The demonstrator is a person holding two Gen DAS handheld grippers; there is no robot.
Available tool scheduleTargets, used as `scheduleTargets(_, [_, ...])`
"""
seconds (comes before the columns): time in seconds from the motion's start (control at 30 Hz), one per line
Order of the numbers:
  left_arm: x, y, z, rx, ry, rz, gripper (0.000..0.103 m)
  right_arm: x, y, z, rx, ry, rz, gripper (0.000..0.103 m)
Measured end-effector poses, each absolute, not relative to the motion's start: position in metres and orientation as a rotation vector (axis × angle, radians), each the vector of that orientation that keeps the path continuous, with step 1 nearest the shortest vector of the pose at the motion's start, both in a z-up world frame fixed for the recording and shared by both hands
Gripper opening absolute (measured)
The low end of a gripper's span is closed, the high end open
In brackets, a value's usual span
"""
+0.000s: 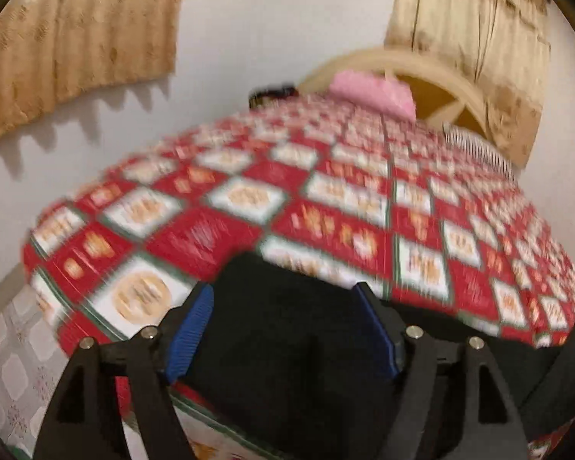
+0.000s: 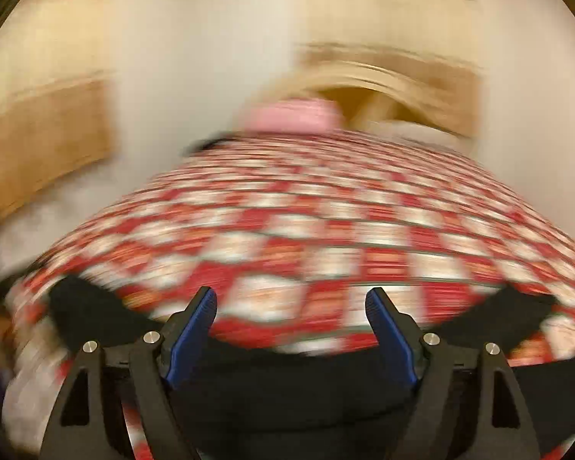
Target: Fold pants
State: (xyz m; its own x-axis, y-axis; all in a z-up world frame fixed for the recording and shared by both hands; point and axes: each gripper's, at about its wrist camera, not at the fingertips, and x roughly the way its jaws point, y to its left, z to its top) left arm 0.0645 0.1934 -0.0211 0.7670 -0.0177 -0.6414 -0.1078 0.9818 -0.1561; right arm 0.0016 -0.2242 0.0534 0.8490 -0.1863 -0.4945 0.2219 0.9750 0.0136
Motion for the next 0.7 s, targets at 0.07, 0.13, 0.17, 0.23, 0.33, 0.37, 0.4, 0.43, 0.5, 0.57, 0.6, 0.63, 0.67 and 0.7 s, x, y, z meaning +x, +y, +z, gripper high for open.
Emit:
scheduleTargets(0.07, [0.069, 0.193, -0.043, -0.197, 0.755, 0.059, 0.077, 0.016, -0.296, 0.057, 0.191, 0.559, -0.373, 0.081])
scheduleTargets(0.13, [0.07, 0.193, -0.057, -0.201, 0.781, 0.065, 0.077, 0.032, -0.352, 0.049, 0.269, 0.642, -0.499, 0.081])
scheduleTargets(0.17, [0.065, 0.189, -0.057, -0.168, 0.749, 0.071, 0.077, 0.037, -0.365, 0.046, 0.287, 0.674, -0.533, 0.081])
scheduleTargets(0.23, [0.063, 0.181, -0.058, -0.111, 0.748, 0.074, 0.083, 0.049, -0.4, 0.031, 0.325, 0.771, -0.606, 0.081])
scheduleTargets(0.33, [0.063, 0.17, -0.06, -0.055, 0.747, 0.075, 0.094, 0.066, -0.426, 0.007, 0.36, 0.858, -0.698, 0.081])
scheduleTargets(0.37, [0.064, 0.166, -0.062, -0.03, 0.746, 0.084, 0.096, 0.069, -0.433, 0.003, 0.37, 0.874, -0.705, 0.081])
scheduleTargets(0.4, [0.064, 0.161, -0.064, -0.001, 0.739, 0.1, 0.098, 0.075, -0.438, -0.005, 0.397, 0.899, -0.714, 0.081])
scheduleTargets(0.43, [0.064, 0.16, -0.065, 0.005, 0.731, 0.11, 0.099, 0.077, -0.441, -0.01, 0.425, 0.911, -0.706, 0.081])
scheduleTargets(0.5, [0.065, 0.162, -0.065, -0.007, 0.726, 0.111, 0.1, 0.083, -0.445, -0.022, 0.439, 0.964, -0.742, 0.081])
scheduleTargets(0.57, [0.065, 0.165, -0.066, -0.022, 0.723, 0.098, 0.1, 0.087, -0.444, -0.026, 0.416, 0.987, -0.807, 0.079])
scheduleTargets(0.6, [0.064, 0.165, -0.066, -0.02, 0.722, 0.096, 0.101, 0.09, -0.443, -0.028, 0.405, 1.0, -0.827, 0.076])
scheduleTargets(0.63, [0.065, 0.164, -0.066, -0.016, 0.721, 0.098, 0.101, 0.092, -0.441, -0.029, 0.379, 1.02, -0.86, 0.063])
scheduleTargets(0.67, [0.064, 0.163, -0.066, -0.013, 0.721, 0.101, 0.101, 0.092, -0.44, -0.03, 0.362, 1.034, -0.883, 0.05])
scheduleTargets(0.7, [0.064, 0.163, -0.067, -0.013, 0.719, 0.103, 0.101, 0.09, -0.442, -0.03, 0.367, 1.036, -0.876, 0.041])
